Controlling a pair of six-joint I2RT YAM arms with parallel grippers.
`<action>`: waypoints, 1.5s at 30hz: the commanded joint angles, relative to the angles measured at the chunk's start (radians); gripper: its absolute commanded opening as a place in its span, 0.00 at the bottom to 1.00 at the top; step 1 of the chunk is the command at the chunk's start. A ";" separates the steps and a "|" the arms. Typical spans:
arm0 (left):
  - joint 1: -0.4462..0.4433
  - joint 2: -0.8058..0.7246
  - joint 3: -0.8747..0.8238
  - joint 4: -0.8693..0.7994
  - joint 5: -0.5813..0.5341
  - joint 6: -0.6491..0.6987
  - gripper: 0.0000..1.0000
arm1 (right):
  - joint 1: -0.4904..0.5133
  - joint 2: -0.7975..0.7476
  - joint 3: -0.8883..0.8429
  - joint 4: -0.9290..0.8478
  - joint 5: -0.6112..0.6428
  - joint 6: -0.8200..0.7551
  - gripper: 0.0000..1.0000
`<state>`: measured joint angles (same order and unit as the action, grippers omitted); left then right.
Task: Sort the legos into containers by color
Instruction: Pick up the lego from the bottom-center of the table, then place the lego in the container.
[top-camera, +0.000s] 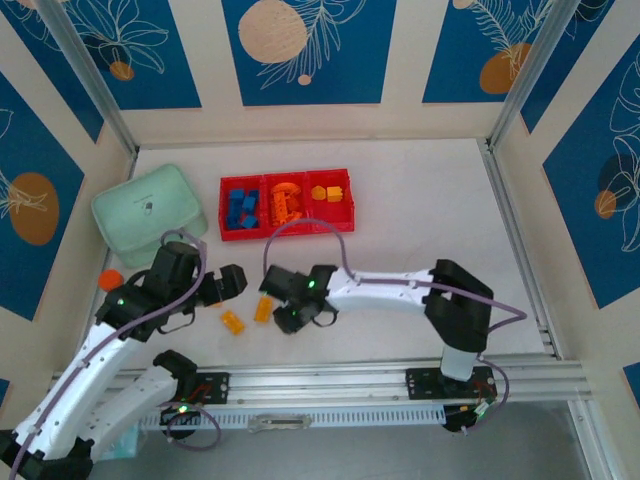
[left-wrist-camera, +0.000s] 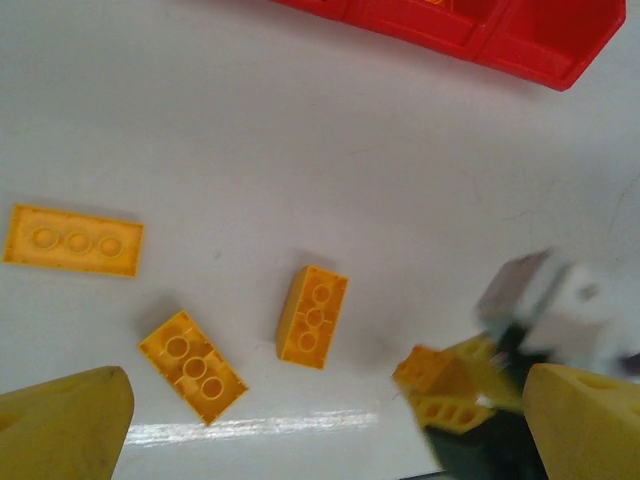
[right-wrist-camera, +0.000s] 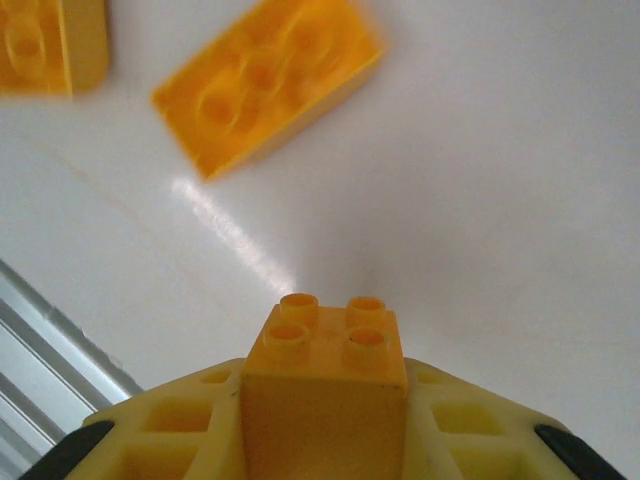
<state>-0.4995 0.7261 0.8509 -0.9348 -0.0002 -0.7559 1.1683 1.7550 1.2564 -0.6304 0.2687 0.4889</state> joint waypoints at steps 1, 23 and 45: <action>0.006 0.032 0.034 0.076 0.031 0.027 0.99 | -0.114 -0.067 0.051 -0.054 0.054 -0.029 0.29; 0.013 0.276 0.068 0.378 -0.023 0.097 0.99 | -0.649 0.406 0.609 0.000 0.142 -0.172 0.36; 0.021 0.049 0.037 0.081 -0.011 0.100 0.99 | -0.372 0.060 0.325 -0.128 0.068 0.037 0.77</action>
<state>-0.4889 0.8097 0.8948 -0.7494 -0.0120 -0.6720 0.7418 1.8309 1.6367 -0.6842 0.3542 0.4198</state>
